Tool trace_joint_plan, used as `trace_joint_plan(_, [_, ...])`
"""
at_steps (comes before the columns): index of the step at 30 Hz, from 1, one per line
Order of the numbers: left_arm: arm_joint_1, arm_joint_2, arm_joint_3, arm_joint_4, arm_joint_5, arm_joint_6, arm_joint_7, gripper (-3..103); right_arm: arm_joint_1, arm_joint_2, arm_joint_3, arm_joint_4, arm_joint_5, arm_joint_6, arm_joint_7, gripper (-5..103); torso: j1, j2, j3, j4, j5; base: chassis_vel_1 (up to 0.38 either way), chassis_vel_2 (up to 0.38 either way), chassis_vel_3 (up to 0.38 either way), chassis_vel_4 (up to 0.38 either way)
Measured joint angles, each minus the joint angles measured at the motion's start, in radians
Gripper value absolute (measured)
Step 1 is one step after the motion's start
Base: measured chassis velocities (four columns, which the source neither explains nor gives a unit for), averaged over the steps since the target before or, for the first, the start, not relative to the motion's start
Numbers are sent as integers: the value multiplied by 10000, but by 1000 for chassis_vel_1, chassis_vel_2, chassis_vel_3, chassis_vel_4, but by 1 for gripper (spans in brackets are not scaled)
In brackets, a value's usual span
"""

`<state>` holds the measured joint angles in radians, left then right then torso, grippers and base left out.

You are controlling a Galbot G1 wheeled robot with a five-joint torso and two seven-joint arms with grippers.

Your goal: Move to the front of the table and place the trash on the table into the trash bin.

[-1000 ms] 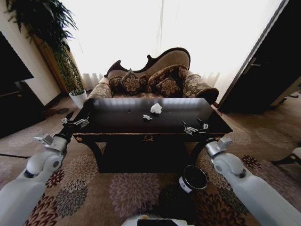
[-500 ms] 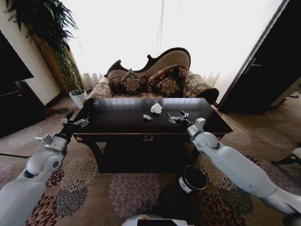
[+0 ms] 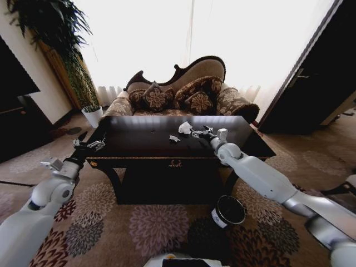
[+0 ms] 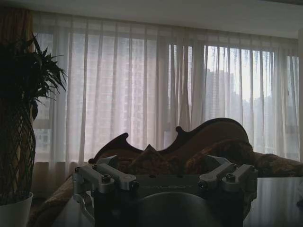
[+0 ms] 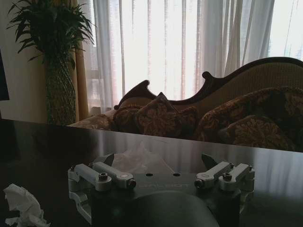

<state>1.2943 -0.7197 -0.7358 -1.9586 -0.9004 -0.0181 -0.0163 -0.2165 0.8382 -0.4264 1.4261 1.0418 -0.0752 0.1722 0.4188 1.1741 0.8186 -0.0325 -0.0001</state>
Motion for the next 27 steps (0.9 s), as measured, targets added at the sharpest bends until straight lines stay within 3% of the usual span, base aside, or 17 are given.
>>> trace_joint_plan(27, [0,1,0,0,0,0,-1,100,1029,1456,-1467,-2623,-90,205,-377,100,0,2,-2,0,1,0,0,0,0])
